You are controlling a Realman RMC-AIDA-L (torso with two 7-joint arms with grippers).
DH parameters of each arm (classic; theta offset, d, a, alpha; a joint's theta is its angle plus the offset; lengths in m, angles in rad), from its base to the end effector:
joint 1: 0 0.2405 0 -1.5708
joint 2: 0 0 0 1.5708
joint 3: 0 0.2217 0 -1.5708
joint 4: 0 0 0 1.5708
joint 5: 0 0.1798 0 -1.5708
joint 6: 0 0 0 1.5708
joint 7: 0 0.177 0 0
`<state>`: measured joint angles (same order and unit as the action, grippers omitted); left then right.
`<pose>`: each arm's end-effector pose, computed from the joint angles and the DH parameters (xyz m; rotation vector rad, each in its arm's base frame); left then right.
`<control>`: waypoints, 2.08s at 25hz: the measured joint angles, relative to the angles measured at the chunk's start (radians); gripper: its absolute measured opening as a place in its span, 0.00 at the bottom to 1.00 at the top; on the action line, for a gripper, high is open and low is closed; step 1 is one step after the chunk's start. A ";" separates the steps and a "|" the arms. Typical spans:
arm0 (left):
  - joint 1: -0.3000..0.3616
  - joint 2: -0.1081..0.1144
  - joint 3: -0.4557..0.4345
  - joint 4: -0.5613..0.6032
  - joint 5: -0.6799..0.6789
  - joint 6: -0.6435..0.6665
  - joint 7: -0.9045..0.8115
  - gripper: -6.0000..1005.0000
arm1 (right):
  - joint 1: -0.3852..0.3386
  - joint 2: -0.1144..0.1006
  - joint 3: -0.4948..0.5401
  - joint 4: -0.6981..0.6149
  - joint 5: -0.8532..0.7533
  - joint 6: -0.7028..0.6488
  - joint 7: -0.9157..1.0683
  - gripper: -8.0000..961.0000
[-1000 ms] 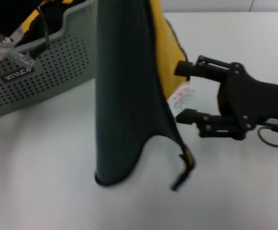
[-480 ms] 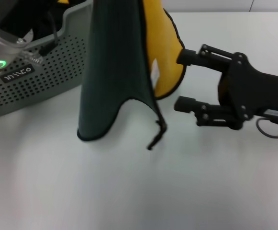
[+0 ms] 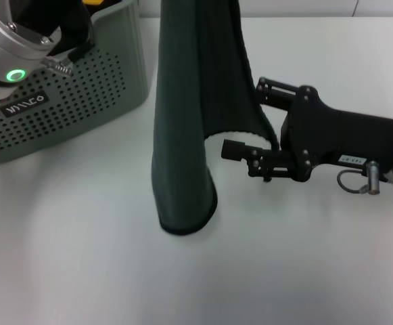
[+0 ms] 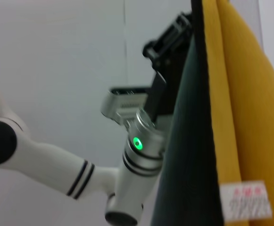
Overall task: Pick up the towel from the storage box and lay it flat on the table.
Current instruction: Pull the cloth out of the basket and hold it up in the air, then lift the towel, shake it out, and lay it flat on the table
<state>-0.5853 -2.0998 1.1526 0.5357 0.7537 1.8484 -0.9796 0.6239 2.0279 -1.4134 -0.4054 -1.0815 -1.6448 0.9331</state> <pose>-0.0662 0.2911 0.0726 -2.0680 0.1314 -1.8997 0.1059 0.2791 -0.0286 -2.7328 0.0080 1.3317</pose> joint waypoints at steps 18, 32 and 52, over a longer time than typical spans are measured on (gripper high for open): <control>-0.001 0.000 0.002 -0.004 -0.015 0.000 0.033 0.04 | -0.076 -0.005 0.043 0.030 0.003 0.095 -0.001 0.80; 0.010 -0.003 0.016 -0.007 -0.022 0.005 0.035 0.04 | -0.079 -0.003 0.043 0.043 0.007 0.099 -0.021 0.34; 0.319 0.040 -0.001 0.038 0.008 0.009 -0.122 0.04 | -0.193 -0.135 0.053 -0.378 -0.066 -0.099 0.355 0.06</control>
<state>-0.2659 -2.0602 1.1515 0.5737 0.7614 1.8578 -1.1013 0.4310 1.8934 -1.3601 -0.7835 -1.1470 -1.7435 1.2878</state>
